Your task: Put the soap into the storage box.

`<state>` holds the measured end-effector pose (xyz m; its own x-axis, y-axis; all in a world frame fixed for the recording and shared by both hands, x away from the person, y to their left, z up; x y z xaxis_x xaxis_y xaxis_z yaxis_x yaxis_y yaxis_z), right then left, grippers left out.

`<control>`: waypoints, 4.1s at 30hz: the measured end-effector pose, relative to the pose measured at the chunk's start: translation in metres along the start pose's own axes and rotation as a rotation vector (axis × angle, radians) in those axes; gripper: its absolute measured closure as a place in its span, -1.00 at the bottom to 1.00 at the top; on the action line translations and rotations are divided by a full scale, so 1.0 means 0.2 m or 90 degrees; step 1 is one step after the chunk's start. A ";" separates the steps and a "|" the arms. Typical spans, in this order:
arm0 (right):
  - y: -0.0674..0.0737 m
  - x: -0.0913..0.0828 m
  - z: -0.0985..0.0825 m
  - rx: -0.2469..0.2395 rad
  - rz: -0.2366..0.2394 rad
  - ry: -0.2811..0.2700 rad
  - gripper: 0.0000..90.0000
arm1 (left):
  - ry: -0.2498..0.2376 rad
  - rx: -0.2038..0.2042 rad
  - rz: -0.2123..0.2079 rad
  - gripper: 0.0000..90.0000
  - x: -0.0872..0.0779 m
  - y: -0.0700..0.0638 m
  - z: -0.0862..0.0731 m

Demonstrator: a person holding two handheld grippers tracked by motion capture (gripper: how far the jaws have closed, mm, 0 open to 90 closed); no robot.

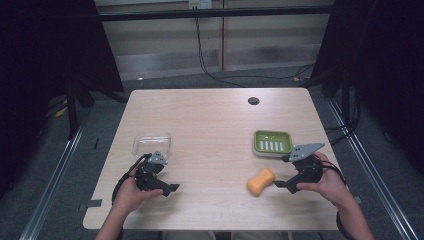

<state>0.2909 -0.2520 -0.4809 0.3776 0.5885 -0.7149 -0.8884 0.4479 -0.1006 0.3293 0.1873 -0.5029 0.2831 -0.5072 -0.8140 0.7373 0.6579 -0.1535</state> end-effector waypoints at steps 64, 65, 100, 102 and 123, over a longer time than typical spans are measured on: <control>0.14 0.27 0.20 -0.248 0.117 0.192 -0.78 | 0.004 -0.022 0.008 -0.87 -0.05 -0.01 -0.07; 0.14 0.28 0.20 -0.254 0.120 0.193 -0.77 | 0.004 -0.022 0.008 -0.87 -0.05 -0.01 -0.07; 0.13 0.32 0.20 -0.121 0.137 0.256 0.08 | 0.005 -0.019 0.013 -0.87 -0.06 0.00 -0.07; 0.14 0.32 0.20 -0.110 0.131 0.260 0.08 | 0.004 -0.021 0.014 -0.87 -0.06 0.00 -0.07; 0.15 0.29 0.20 0.040 0.086 0.335 0.11 | 0.007 -0.020 0.014 -0.87 -0.06 0.00 -0.06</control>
<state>0.2977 -0.1774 -0.4974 0.0655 0.2349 -0.9698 -0.8965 0.4406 0.0461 0.3186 0.2005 -0.5002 0.2923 -0.4861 -0.8235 0.7114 0.6860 -0.1524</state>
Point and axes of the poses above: each handheld gripper's, and its own axes: x roughly forward along the jaws, z roughly out of its top, y roughly to its left, the point moved 3 cm from there along x, roughly forward along the jaws, and after that the axes turned 9 degrees about -x, right-handed, at the moved point
